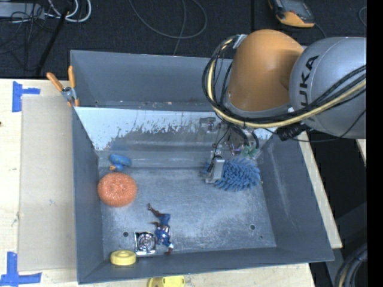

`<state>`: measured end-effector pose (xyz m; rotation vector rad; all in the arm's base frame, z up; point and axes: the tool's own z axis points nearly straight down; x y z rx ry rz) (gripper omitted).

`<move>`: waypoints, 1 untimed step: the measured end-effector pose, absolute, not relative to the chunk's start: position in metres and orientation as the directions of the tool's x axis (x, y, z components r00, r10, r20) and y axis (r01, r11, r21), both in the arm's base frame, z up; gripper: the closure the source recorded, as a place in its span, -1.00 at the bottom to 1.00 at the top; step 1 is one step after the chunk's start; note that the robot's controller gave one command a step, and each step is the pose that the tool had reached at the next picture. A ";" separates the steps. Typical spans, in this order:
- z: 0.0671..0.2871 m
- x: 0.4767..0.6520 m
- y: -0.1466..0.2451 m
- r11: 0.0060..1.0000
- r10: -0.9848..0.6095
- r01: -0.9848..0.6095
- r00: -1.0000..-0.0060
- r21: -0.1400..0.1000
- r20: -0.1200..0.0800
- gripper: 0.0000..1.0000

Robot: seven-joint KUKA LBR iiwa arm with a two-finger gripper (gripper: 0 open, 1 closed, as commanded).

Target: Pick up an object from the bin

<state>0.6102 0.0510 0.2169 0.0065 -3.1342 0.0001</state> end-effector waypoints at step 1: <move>0.222 0.611 0.051 1.000 -0.003 -0.003 -1.000 0.001 -0.001 -1.00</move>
Offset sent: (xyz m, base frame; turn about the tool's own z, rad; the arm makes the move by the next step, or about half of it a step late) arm 0.0072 -0.1245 -0.1469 0.0047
